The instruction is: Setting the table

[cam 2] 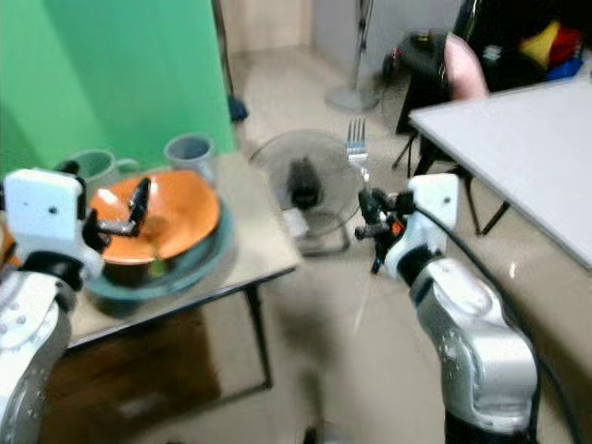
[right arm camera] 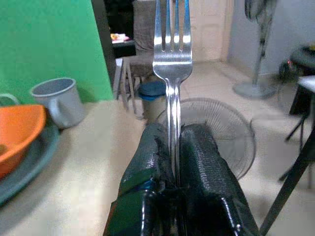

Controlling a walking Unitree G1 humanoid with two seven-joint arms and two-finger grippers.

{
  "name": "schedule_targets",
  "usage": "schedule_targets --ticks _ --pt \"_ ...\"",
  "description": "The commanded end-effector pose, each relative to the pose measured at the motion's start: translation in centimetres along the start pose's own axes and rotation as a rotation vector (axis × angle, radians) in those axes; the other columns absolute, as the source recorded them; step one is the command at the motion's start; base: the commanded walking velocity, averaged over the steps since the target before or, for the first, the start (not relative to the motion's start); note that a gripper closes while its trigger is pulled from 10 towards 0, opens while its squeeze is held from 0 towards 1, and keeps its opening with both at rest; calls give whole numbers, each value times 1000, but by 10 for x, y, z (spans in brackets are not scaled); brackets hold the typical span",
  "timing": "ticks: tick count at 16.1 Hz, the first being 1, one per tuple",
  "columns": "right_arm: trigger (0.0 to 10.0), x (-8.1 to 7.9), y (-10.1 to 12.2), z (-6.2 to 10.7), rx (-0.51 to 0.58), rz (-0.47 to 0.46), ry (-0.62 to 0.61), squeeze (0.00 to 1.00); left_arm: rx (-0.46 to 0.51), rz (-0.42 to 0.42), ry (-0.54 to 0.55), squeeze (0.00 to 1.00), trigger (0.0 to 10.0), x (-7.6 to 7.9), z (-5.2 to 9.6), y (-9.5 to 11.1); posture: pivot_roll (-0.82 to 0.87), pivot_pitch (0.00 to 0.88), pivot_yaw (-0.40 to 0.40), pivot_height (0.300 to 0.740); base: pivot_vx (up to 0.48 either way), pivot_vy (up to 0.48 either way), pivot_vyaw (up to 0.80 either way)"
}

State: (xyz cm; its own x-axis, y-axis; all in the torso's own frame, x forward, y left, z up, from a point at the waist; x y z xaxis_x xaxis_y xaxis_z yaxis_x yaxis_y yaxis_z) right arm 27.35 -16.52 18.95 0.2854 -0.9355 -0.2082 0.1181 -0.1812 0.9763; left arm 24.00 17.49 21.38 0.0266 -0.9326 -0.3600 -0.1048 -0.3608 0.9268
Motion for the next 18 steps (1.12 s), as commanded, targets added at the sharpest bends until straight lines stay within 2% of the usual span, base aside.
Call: schedule_targets --ticks 1,6,11,12,14,15,17,18 --pt "10000 2 -3 1 -9 7 -16 0 -1 -7 -15 0 10000 2 -2 0 -53 24 18 740 0 0 -800" --pt "10000 5 -8 13 -49 -13 -69 0 -3 50 -46 0 10000 21 -8 2 -73 50 41 740 0 0 -800" --pt "10000 10 -15 32 -60 -41 -163 0 4 43 -33 0 10000 24 -14 6 -85 55 64 740 0 0 -800" --pt "10000 13 -15 42 -58 -41 -211 0 7 51 -46 0 10000 28 -17 4 -105 59 83 740 0 0 -800" --pt "10000 14 -13 48 -53 -29 -235 0 23 48 -36 0 10000 29 -18 0 -117 61 87 740 0 0 -800" --pt "10000 15 -11 54 -55 -23 -252 0 -3 59 -10 0 10000 27 -17 -8 -139 65 73 740 0 0 -800" --pt "10000 17 -8 62 -67 -4 -272 0 -53 33 13 0 10000 23 -11 -22 -156 66 40 740 0 0 -800" --pt "10000 20 -5 65 -76 15 -291 0 -88 31 19 0 10000 22 -3 -28 -169 65 13 740 0 0 -800"
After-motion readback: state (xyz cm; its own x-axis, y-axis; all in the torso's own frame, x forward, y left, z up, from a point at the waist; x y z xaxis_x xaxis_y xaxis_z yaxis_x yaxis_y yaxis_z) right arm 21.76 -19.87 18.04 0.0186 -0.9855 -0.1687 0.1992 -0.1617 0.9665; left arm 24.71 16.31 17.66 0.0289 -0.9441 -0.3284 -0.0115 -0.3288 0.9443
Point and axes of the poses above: a point about 5 cm out from each wrist's last joint towards the gripper, its own z axis pointing back from the gripper into the wrist, its own y axis along the axis of the wrist's last joint, x = y × z, the point moved 1 cm from there along -z, pointing out of the wrist towards the gripper, and after that the axes turned 7 degrees about -z, right-handed, at the moved point
